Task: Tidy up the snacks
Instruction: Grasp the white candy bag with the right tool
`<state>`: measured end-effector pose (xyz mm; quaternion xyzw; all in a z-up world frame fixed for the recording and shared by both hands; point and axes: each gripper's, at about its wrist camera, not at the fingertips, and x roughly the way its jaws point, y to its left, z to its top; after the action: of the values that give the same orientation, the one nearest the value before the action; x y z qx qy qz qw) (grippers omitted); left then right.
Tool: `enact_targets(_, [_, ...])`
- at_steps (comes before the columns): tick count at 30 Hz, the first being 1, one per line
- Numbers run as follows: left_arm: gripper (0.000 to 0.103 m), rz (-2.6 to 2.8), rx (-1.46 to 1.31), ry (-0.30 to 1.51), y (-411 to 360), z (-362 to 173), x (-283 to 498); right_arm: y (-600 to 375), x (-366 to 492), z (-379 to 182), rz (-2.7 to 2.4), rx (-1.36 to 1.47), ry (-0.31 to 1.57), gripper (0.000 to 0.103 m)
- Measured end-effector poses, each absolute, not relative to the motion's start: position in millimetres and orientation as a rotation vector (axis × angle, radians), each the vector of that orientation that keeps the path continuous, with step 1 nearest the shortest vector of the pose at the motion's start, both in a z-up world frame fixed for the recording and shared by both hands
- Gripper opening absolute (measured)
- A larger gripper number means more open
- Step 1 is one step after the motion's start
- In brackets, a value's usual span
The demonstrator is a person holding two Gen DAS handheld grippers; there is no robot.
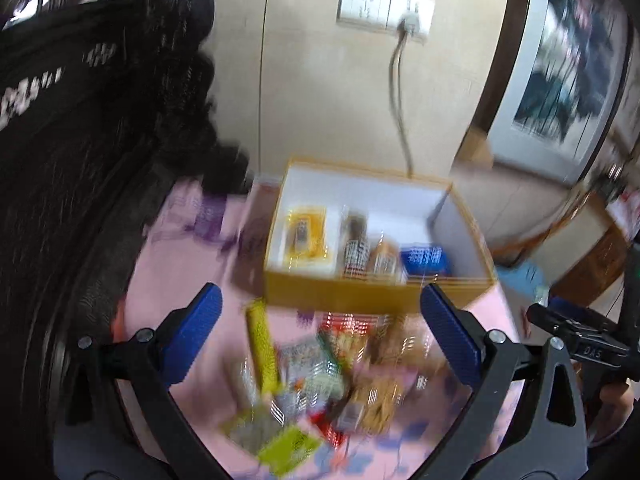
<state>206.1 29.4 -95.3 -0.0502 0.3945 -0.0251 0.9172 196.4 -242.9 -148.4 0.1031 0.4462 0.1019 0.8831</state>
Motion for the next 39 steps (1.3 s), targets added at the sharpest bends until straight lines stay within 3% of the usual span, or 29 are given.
enact_targets(9, [0.101, -0.021, -0.087, 0.993, 13.4, -141.6, 155.8, -242.7, 139.3, -196.5, 0.211, 0.226, 1.051, 0.102])
enact_targets(22, [0.101, 0.042, -0.016, 1.037, 14.1, -164.3, 113.5, -242.6, 106.7, -236.1, 0.215, 0.098, 1.067, 0.102])
enact_targets(39, [0.101, 0.163, -0.091, 1.070, 46.8, -166.3, 88.8, -217.0, 208.6, -284.3, 0.379, -0.378, 1.065, 0.102])
